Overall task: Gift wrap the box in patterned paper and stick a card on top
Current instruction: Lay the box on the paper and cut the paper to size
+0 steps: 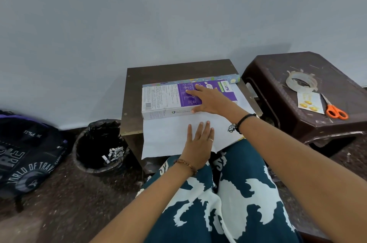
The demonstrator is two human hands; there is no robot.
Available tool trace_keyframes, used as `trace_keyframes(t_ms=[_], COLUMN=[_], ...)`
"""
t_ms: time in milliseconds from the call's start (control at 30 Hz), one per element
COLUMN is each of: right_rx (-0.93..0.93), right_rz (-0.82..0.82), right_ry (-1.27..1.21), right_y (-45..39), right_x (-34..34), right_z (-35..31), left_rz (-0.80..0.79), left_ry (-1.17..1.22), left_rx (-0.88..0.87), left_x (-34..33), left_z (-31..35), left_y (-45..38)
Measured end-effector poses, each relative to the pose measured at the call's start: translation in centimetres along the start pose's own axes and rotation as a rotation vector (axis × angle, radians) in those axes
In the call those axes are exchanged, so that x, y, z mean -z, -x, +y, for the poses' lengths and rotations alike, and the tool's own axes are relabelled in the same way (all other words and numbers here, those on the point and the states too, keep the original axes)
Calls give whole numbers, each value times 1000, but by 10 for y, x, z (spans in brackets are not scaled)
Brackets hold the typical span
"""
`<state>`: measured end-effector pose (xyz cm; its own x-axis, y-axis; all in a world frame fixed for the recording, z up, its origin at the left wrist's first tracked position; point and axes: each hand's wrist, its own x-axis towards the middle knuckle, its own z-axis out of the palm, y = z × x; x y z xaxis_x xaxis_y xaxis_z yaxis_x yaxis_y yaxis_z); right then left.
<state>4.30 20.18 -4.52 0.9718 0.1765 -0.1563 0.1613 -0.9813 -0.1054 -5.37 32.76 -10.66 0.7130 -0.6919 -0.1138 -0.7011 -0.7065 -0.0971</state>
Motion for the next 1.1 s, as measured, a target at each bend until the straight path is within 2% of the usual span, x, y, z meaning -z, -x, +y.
trace_keyframes(t_ms=[67,133,333,567,800,967,1033,1100], right_rx=[-1,-3,3,-8,-1,1,1,11], right_rz=[-5,-8,-34,-44,-19,44,114,184], right_ry=[-5,-6,34,30,52,75,8,-34], right_y=[0,0,1,2,1,2,1,-3], right_x=[1,1,-3,-2,-2,-6,-6,-5], right_z=[0,-1,0,6,11,13,16,20], left_rz=[29,-77,-201,-453,-481,-656,-590,-350], left_ry=[64,85,198,355,433,616,740,788], left_rx=[-22,-31,15,17,-38,-63,-7,85], left_x=[-2,4,30,61,69,87,92,96], left_z=[-1,-3,-2,0,2,-21,-40,-62], left_y=[2,4,7,22,22,24,17,6])
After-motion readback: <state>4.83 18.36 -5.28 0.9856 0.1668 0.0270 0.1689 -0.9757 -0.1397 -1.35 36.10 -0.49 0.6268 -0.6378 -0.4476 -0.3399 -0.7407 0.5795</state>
